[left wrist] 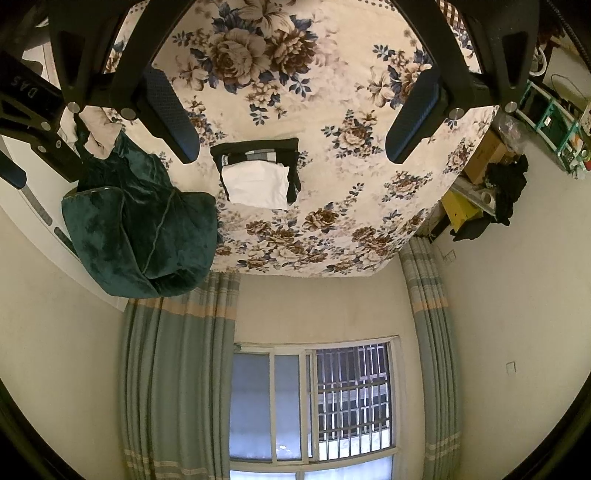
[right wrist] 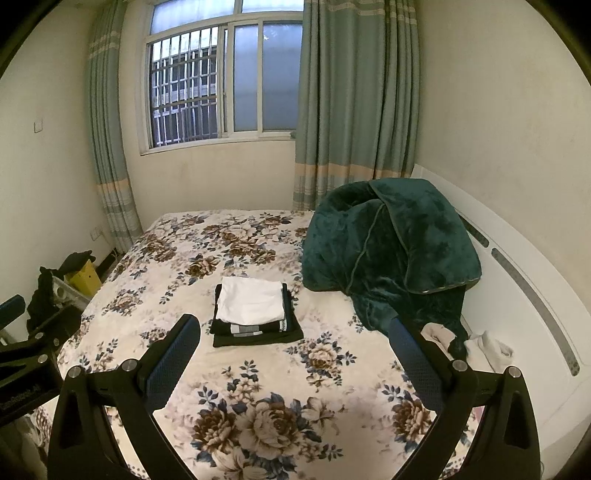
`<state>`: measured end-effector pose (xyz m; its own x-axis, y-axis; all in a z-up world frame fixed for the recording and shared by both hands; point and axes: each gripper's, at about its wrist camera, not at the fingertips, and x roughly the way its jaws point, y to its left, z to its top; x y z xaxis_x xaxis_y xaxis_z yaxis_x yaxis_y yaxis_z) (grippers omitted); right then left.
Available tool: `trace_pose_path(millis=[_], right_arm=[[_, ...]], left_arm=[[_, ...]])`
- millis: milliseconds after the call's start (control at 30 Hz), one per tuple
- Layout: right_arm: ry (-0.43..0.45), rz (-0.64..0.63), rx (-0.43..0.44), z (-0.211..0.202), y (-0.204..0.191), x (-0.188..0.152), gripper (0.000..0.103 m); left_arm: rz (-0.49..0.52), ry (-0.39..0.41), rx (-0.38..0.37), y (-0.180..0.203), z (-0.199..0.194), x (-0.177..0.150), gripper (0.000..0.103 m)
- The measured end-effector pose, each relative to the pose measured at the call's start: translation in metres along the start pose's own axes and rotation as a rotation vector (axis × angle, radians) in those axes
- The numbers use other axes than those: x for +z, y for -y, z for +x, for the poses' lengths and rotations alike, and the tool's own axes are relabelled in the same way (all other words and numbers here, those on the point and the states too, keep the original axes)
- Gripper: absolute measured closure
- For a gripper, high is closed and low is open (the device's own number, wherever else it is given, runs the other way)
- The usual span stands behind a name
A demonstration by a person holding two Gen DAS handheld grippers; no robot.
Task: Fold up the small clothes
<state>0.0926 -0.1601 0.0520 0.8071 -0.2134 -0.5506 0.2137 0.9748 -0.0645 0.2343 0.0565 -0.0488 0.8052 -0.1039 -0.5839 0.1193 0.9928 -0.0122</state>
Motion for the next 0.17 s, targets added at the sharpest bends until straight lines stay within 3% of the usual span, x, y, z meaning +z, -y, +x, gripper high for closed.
trace_pose_path(millis=[167], right_arm=[[0.0, -0.004, -0.001, -0.0001, -0.0009, -0.0008, 0.0]], left_arm=[[-0.004, 0.015, 0.008, -0.002, -0.0043, 0.0047, 0.0]])
